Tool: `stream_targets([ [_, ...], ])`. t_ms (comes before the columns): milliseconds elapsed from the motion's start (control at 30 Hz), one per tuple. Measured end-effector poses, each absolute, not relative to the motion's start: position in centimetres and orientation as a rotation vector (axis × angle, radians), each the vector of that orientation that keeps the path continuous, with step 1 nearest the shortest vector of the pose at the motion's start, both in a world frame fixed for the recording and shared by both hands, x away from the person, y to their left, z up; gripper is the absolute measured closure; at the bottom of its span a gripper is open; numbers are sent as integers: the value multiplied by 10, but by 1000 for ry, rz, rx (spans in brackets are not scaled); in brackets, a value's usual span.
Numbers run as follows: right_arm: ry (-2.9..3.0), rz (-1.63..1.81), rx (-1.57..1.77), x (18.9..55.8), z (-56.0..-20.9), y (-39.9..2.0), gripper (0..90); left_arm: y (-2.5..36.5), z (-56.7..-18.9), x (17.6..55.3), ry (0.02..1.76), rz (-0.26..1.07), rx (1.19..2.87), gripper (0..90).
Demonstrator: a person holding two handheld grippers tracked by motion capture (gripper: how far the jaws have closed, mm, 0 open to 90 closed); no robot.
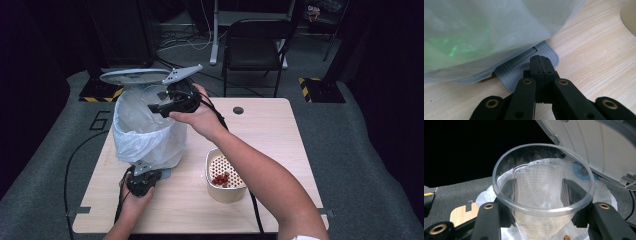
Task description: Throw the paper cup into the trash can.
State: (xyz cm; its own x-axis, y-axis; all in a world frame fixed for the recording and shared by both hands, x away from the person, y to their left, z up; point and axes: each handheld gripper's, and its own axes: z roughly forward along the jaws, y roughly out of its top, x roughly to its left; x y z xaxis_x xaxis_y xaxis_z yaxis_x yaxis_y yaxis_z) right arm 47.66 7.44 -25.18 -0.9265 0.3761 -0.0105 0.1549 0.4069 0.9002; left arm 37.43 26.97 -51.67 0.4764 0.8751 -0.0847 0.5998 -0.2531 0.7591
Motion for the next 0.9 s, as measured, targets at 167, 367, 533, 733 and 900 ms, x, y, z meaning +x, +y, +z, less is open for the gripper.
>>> stream_targets([
  [167, 2449, 1535, 475, 481, -255, 81, 474, 270, -516, 374, 1225, 458, 1965, 900],
  [367, 2450, 1512, 487, 486, -261, 91, 471, 270, -516, 375, 1224, 454, 1966, 900],
  [533, 2447, 1512, 506, 490, -266, 99, 470, 270, -516, 375, 1224, 453, 1965, 900],
  [733, 2441, 1498, 535, 494, -272, 107, 466, 270, -516, 374, 1223, 456, 1965, 900],
  [900, 2443, 1489, 577, 499, -278, 114, 450, 269, -517, 374, 1234, 451, 1939, 900],
])
